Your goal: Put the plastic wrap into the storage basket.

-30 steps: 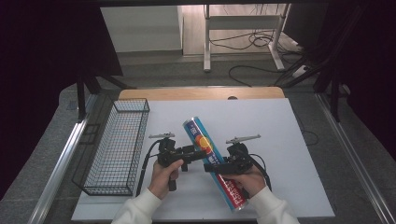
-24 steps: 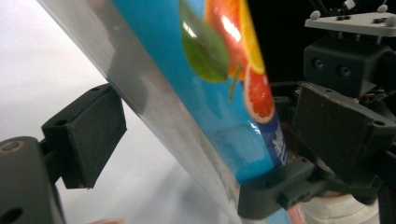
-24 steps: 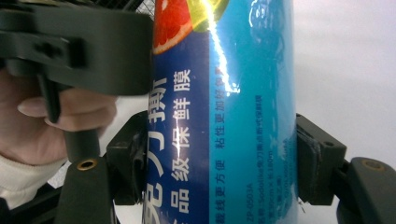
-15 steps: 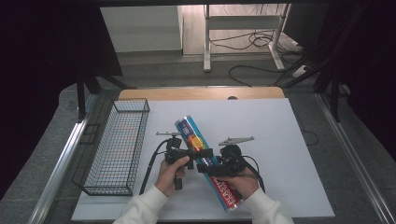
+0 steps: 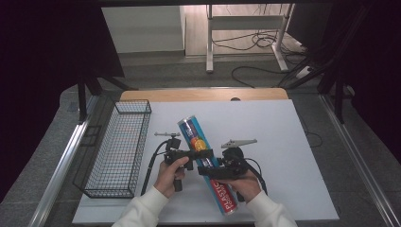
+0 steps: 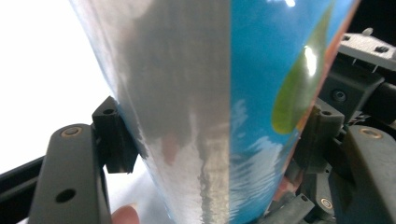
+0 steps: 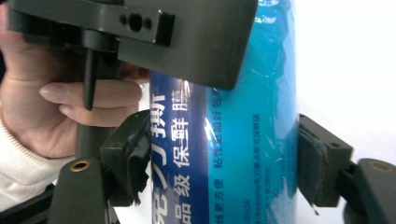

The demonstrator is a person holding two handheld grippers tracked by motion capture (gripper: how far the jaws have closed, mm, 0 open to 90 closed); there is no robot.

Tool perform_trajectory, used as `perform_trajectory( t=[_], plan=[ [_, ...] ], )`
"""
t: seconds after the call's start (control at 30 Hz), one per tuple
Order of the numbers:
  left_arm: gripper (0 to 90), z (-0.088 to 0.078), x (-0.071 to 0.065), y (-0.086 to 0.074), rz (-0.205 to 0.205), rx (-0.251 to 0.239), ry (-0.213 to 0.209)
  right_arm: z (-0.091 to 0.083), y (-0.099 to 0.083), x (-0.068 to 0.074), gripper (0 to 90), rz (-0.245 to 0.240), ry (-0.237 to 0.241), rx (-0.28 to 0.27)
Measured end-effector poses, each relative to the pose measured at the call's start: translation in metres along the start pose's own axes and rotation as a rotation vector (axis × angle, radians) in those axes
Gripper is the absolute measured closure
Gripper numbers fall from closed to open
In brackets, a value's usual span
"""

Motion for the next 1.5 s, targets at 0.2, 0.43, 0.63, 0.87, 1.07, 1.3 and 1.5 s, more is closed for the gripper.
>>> perform_trajectory(
  t=[0.2, 0.43, 0.63, 0.87, 1.07, 1.3, 1.5],
  plan=[
    [31.4, -0.011, -0.002, 0.004, 0.034, 0.0, 0.019, -0.012, 0.008, 0.012, 12.9, -0.038, 0.042, -0.062],
    [31.7, -0.033, 0.0, 0.009, 0.038, -0.018, 0.057, -0.049, 0.012, 0.003, 9.9, -0.086, 0.016, -0.109],
    [31.7, -0.055, -0.012, 0.02, 0.074, -0.035, 0.065, -0.072, -0.002, -0.04, 10.3, -0.019, -0.059, -0.115],
    [31.8, -0.08, -0.019, 0.03, 0.094, -0.054, 0.083, -0.08, -0.013, -0.063, 11.1, 0.013, -0.106, -0.111],
    [31.8, -0.098, -0.021, 0.033, 0.098, -0.072, 0.103, -0.083, -0.015, -0.072, 11.7, 0.033, -0.126, -0.118],
    [31.8, -0.122, -0.021, 0.037, 0.11, -0.089, 0.14, -0.085, -0.015, -0.078, 12.3, 0.041, -0.139, -0.123],
    [31.8, -0.144, -0.023, 0.045, 0.111, -0.111, 0.164, -0.085, -0.016, -0.083, 12.6, 0.044, -0.153, -0.119]
  ],
)
Point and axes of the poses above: each handheld gripper's, and its own axes: z roughly forward along the jaws, y roughly out of its top, x roughly to its left, the point moved 9 cm from there along z, roughly forward along the jaws, and after that the axes turned 6 degrees about z, right-handed, at the moved point
